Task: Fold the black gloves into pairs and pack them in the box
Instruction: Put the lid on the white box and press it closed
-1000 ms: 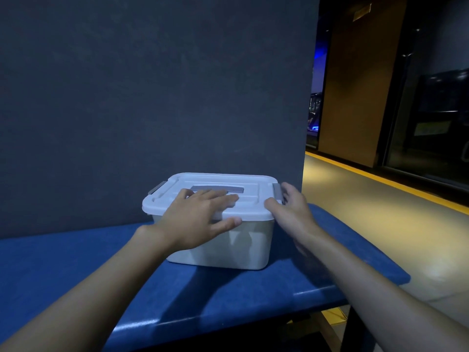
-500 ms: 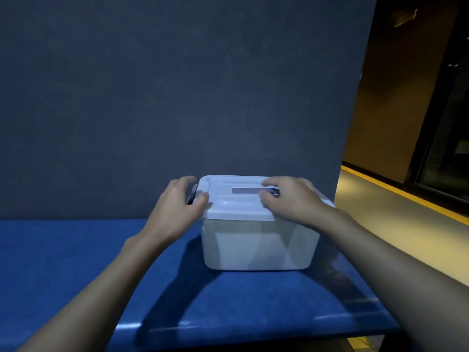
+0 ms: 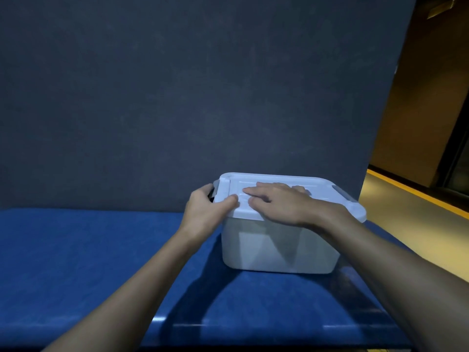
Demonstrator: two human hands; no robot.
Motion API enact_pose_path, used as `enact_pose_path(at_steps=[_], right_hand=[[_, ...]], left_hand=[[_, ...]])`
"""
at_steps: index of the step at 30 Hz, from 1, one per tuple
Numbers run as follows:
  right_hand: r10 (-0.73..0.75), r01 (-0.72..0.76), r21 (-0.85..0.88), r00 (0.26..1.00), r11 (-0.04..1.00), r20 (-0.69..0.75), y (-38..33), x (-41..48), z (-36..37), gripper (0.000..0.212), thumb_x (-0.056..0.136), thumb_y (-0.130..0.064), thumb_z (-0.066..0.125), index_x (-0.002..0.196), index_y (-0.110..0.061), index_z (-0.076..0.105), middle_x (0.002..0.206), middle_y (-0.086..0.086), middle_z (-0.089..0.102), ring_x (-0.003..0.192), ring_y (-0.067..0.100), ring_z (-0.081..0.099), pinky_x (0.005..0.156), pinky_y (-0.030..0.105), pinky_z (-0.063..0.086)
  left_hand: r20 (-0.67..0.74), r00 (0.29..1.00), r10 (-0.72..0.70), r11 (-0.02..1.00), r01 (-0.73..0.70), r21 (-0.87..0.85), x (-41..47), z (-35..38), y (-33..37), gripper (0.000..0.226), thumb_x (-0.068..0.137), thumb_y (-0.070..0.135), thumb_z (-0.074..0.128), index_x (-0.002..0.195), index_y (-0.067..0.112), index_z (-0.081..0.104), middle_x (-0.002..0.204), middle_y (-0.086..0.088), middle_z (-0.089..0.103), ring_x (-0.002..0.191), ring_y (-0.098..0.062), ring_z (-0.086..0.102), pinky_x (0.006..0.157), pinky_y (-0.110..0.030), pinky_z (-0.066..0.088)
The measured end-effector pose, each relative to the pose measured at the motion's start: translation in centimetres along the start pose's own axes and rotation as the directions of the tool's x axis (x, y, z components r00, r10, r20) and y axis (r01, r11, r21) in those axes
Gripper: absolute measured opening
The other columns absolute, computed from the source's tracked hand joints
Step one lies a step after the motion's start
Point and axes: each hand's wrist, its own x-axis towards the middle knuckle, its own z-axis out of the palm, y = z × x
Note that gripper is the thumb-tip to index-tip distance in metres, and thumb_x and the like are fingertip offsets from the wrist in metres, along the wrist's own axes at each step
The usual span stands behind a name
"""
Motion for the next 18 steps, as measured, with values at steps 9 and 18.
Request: enact_pose_path(at_steps=[9, 18], right_hand=[[-0.059, 0.061, 0.072, 0.998, 0.996, -0.030, 0.8, -0.4, 0.0, 0.044, 0.094, -0.058, 0.032, 0.123, -0.034, 0.056, 0.132, -0.011, 0.055, 0.133, 0.018, 0.043, 0.107, 0.048, 0.027], [0.281, -0.279, 0.036, 0.950, 0.960, -0.134, 9.5, -5.2, -0.7, 0.083, 0.071, -0.096, 0.011, 0.133, -0.052, 0.044, 0.143, -0.010, 0.044, 0.140, 0.028, 0.029, 0.108, 0.056, 0.028]], left_hand=[[-0.018, 0.999, 0.032, 0.976, -0.028, 0.217, 0.1, 0.7, 0.4, 0.013, 0.087, 0.018, 0.053, 0.075, 0.012, 0.054, 0.071, 0.008, 0.048, 0.059, -0.010, 0.042, 0.052, -0.027, 0.031], [0.004, 0.998, -0.061, 0.990, 0.059, 0.130, 0.3, 0.8, 0.0, 0.071, 0.072, 0.049, 0.065, 0.137, 0.026, 0.050, 0.129, 0.009, 0.058, 0.114, -0.015, 0.057, 0.096, -0.039, 0.051]])
